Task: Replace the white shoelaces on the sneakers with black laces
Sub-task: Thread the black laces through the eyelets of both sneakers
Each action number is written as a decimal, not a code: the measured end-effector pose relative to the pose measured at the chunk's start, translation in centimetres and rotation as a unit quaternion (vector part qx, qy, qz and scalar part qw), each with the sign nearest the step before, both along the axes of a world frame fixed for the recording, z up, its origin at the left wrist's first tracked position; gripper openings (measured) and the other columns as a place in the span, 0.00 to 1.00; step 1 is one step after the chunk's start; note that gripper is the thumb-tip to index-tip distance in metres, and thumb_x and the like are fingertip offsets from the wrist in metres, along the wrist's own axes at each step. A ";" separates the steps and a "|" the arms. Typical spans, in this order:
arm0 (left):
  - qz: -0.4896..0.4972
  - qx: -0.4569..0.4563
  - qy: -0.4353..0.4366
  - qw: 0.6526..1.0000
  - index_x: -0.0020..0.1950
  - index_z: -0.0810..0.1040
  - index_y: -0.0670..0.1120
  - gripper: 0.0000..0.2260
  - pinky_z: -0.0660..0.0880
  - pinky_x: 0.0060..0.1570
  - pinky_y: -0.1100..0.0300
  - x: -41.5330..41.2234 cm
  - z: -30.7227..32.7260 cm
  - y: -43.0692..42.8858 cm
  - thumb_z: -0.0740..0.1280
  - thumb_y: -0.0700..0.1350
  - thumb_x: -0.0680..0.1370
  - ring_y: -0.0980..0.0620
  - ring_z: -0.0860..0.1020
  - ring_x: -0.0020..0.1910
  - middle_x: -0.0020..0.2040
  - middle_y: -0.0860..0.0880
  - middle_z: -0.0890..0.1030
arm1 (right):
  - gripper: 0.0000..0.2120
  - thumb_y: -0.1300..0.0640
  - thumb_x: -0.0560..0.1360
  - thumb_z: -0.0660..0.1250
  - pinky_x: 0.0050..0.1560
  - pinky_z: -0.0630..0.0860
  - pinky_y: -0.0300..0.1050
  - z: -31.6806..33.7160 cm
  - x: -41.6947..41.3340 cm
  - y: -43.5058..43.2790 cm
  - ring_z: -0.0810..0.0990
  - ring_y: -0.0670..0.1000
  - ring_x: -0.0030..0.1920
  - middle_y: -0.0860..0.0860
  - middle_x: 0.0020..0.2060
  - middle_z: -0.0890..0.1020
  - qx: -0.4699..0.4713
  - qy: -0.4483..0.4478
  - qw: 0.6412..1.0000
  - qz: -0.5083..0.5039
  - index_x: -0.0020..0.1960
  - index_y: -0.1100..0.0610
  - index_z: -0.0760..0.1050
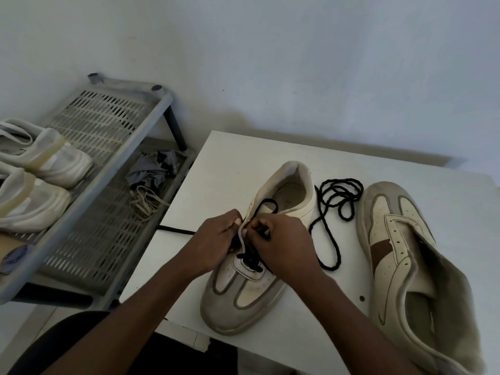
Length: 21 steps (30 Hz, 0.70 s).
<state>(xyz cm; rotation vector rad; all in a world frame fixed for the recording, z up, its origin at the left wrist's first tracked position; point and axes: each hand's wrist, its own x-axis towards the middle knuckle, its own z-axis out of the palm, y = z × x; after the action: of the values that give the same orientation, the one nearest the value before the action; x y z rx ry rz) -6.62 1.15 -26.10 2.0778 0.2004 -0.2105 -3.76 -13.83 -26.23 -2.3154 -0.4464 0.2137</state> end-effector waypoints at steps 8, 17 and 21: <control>0.052 -0.091 0.033 0.994 0.36 0.72 0.46 0.16 0.65 0.30 0.66 0.0 -0.5 0.0 0.56 0.43 0.83 0.57 0.66 0.28 0.28 0.53 0.71 | 0.15 0.38 0.72 0.68 0.40 0.74 0.41 1.3 0.3 -0.5 0.78 0.44 0.42 0.43 0.42 0.81 -0.049 0.012 0.997 0.059 0.50 0.47 0.76; 0.184 -0.223 0.127 0.949 0.43 0.77 0.42 0.13 0.68 0.39 0.59 0.5 -1.0 -0.1 0.57 0.43 0.83 0.49 0.73 0.37 0.39 0.42 0.78 | 0.18 0.35 0.71 0.67 0.31 0.62 0.37 1.1 -0.5 -0.1 0.73 0.45 0.41 0.42 0.39 0.75 -0.109 -0.011 0.992 0.054 0.52 0.47 0.75; 0.237 -0.209 0.112 0.942 0.37 0.73 0.43 0.15 0.66 0.32 0.63 0.6 -1.2 -0.6 0.57 0.42 0.83 0.55 0.69 0.28 0.31 0.47 0.74 | 0.15 0.36 0.71 0.66 0.30 0.61 0.36 1.1 -0.6 0.1 0.72 0.45 0.39 0.42 0.36 0.71 -0.123 -0.008 0.991 0.052 0.45 0.46 0.70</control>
<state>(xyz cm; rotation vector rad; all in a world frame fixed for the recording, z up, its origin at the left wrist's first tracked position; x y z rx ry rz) -6.02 0.51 -27.27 1.5287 0.7222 -0.1756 -4.31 -13.75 -25.09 -2.5388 -0.5772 0.3169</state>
